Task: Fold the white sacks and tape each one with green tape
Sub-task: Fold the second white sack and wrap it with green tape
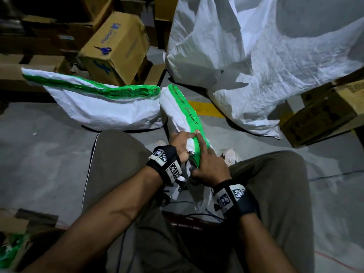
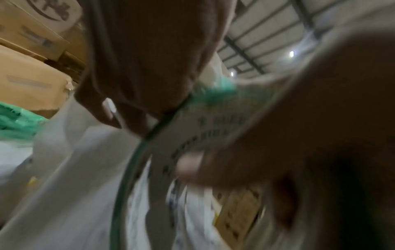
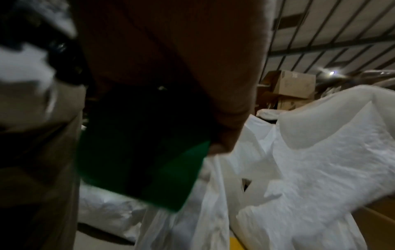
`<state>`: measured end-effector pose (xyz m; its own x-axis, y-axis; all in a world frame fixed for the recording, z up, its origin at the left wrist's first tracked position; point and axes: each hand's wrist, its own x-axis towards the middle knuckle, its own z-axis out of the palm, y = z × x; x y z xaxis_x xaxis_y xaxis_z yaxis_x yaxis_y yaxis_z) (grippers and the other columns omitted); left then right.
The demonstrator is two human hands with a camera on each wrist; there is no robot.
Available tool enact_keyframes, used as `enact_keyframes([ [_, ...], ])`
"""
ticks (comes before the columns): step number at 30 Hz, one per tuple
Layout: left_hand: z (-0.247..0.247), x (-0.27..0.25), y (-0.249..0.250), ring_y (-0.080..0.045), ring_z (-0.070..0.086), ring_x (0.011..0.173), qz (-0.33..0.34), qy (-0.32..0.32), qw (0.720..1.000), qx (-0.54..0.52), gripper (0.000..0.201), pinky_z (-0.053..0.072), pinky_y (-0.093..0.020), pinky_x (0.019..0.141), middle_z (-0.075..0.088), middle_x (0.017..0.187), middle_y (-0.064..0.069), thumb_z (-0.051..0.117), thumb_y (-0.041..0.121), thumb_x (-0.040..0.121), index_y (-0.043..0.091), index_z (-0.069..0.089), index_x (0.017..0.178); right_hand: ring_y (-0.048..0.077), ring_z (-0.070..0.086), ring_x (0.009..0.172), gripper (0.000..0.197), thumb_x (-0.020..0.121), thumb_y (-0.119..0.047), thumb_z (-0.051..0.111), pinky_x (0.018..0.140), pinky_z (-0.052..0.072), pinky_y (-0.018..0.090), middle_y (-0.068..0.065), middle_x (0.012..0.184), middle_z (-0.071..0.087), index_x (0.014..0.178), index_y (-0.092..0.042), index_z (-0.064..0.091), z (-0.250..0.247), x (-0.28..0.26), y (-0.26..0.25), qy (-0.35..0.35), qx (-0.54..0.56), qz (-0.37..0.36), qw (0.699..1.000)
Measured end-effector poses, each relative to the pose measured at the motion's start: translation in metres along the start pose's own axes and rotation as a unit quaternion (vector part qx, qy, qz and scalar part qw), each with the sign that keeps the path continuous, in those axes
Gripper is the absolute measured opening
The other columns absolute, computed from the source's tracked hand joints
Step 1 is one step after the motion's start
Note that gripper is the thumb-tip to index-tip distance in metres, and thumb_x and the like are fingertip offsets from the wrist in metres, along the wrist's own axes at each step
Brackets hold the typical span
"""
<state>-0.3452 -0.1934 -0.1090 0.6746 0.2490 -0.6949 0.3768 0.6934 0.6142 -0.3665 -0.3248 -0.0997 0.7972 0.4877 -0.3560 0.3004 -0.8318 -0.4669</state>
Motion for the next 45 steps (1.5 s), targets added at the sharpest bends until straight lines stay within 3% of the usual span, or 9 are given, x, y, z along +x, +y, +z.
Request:
enact_keyframes([
  [8, -0.014, 0.001, 0.031, -0.039, 0.056, 0.124, -0.043, -0.145, 0.987, 0.052, 0.056, 0.036, -0.057, 0.114, 0.055, 0.140, -0.024, 0.047, 0.039, 0.103, -0.001, 0.049, 0.142, 0.038, 0.062, 0.100, 0.086, 0.087, -0.056, 0.059, 0.078, 0.054, 0.050, 0.007, 0.117, 0.054, 0.154, -0.050, 0.005, 0.026, 0.006, -0.005, 0.166, 0.073, 0.015, 0.983],
  [11, -0.017, -0.003, 0.044, -0.031, 0.073, 0.091, 0.023, -0.068, 0.972, 0.222, 0.060, 0.058, -0.041, 0.080, 0.074, 0.109, -0.012, 0.046, 0.058, 0.100, 0.009, 0.064, 0.127, 0.037, 0.062, 0.100, 0.084, 0.086, -0.053, 0.061, 0.078, 0.053, 0.049, 0.007, 0.113, 0.057, 0.154, -0.048, 0.012, 0.030, 0.007, -0.006, 0.183, 0.103, 0.001, 0.978],
  [13, -0.024, -0.010, 0.056, -0.025, 0.070, 0.056, 0.112, -0.024, 0.936, 0.333, 0.047, 0.046, -0.020, 0.045, 0.076, 0.081, -0.005, 0.048, 0.048, 0.103, 0.008, 0.071, 0.109, 0.036, 0.061, 0.102, 0.078, 0.087, -0.052, 0.063, 0.080, 0.052, 0.047, 0.008, 0.112, 0.060, 0.153, -0.045, 0.021, 0.028, 0.011, 0.001, 0.193, 0.138, 0.011, 0.971],
  [15, -0.036, -0.012, 0.065, -0.027, 0.072, 0.064, 0.244, 0.004, 0.848, 0.470, 0.025, 0.049, -0.024, 0.044, 0.077, 0.087, -0.005, 0.065, 0.032, 0.095, 0.014, 0.074, 0.108, 0.036, 0.061, 0.104, 0.071, 0.088, -0.051, 0.064, 0.081, 0.051, 0.046, 0.009, 0.112, 0.063, 0.150, -0.042, 0.030, 0.024, 0.015, 0.010, 0.196, 0.147, 0.007, 0.969],
  [20, -0.030, 0.004, 0.046, -0.030, 0.039, 0.139, 0.419, -0.038, 0.477, 0.772, 0.095, 0.040, -0.050, 0.110, 0.035, 0.159, -0.008, 0.078, 0.016, 0.069, 0.040, 0.036, 0.151, 0.035, 0.059, 0.109, 0.066, 0.089, -0.053, 0.061, 0.084, 0.048, 0.043, 0.008, 0.118, 0.062, 0.148, -0.040, 0.035, 0.016, 0.016, 0.015, 0.162, 0.124, -0.029, 0.979],
  [24, -0.012, 0.016, 0.036, -0.030, 0.057, 0.129, 0.493, -0.185, 0.334, 0.782, 0.047, 0.026, -0.051, 0.118, 0.070, 0.121, -0.008, 0.078, 0.021, 0.066, 0.021, 0.070, 0.113, 0.032, 0.059, 0.113, 0.069, 0.080, -0.056, 0.057, 0.088, 0.048, 0.041, 0.006, 0.122, 0.063, 0.145, -0.037, 0.040, 0.008, 0.010, 0.030, 0.147, 0.114, -0.033, 0.982],
  [29, 0.014, 0.009, 0.042, -0.039, 0.067, 0.092, 0.417, -0.144, 0.372, 0.817, 0.034, 0.045, -0.040, 0.072, 0.071, 0.095, -0.015, 0.067, 0.031, 0.081, 0.018, 0.064, 0.112, 0.034, 0.062, 0.106, 0.059, 0.083, -0.037, 0.072, 0.078, 0.046, 0.037, 0.006, 0.115, 0.066, 0.133, -0.033, 0.041, -0.007, 0.004, 0.041, 0.179, 0.184, 0.001, 0.966],
  [35, 0.059, 0.000, 0.059, -0.044, 0.064, 0.086, 0.437, -0.085, 0.542, 0.713, 0.031, 0.043, -0.040, 0.066, 0.070, 0.086, -0.019, 0.048, 0.034, 0.067, 0.013, 0.067, 0.080, 0.015, 0.056, 0.121, 0.068, 0.080, -0.032, 0.080, 0.103, 0.047, 0.043, -0.001, 0.133, 0.057, 0.137, -0.026, 0.045, -0.034, 0.010, 0.060, 0.302, 0.358, -0.013, 0.883],
  [45, 0.141, -0.021, 0.094, -0.042, 0.065, 0.091, 0.463, 0.004, 0.607, 0.646, 0.034, 0.044, -0.036, 0.067, 0.072, 0.093, -0.018, 0.048, 0.031, 0.065, 0.011, 0.069, 0.082, 0.027, 0.054, 0.128, 0.072, 0.078, -0.032, 0.082, 0.105, 0.047, 0.055, 0.010, 0.140, 0.051, 0.141, -0.035, 0.046, -0.118, 0.044, 0.058, 0.401, 0.477, -0.101, 0.776],
])
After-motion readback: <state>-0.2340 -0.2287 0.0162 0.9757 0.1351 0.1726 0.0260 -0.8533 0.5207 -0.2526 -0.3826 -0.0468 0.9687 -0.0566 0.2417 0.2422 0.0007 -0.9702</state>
